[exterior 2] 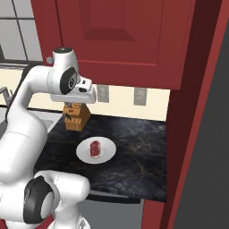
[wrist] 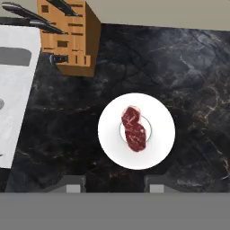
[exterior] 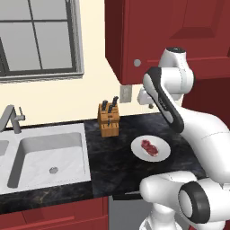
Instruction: Place the steak on the counter behind the older steak on the same shelf of the fridge to maintain FIFO order. Close the fridge door when finished.
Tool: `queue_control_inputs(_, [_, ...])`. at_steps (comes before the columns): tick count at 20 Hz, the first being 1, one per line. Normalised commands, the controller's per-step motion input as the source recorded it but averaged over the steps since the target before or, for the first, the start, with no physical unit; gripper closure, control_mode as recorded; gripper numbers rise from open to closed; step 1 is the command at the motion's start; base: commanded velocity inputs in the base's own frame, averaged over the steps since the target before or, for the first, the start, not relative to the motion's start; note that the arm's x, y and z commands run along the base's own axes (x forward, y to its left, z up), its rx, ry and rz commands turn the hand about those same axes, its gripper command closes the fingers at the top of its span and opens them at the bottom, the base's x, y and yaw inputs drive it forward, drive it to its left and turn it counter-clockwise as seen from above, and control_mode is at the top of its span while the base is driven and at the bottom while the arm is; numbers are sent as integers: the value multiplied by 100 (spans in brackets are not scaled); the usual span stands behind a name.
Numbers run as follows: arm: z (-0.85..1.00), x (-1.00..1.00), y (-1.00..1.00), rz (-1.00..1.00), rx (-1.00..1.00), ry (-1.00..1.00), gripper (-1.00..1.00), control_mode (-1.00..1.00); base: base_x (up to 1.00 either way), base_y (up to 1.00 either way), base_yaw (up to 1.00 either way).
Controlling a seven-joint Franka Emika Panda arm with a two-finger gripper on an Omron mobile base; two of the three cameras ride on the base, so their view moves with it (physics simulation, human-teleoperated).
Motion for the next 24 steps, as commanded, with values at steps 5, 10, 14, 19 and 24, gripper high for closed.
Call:
queue_control_inputs(5, [-26, 0, 2, 0, 0, 5, -100, -100, 0, 0, 0])
queue_control_inputs(10, [-90, -23, -3, -1, 0, 0, -100, -100, 0, 0, 0])
queue_control_inputs(14, [-100, -12, -6, 0, -5, 1, -100, -100, 0, 0, 0])
queue_control_inputs(19, [-96, 5, -40, 0, 0, 11, -100, -100, 0, 0, 0])
queue_control_inputs(24, [-76, 44, -36, 0, 0, 14, -100, -100, 0, 0, 0])
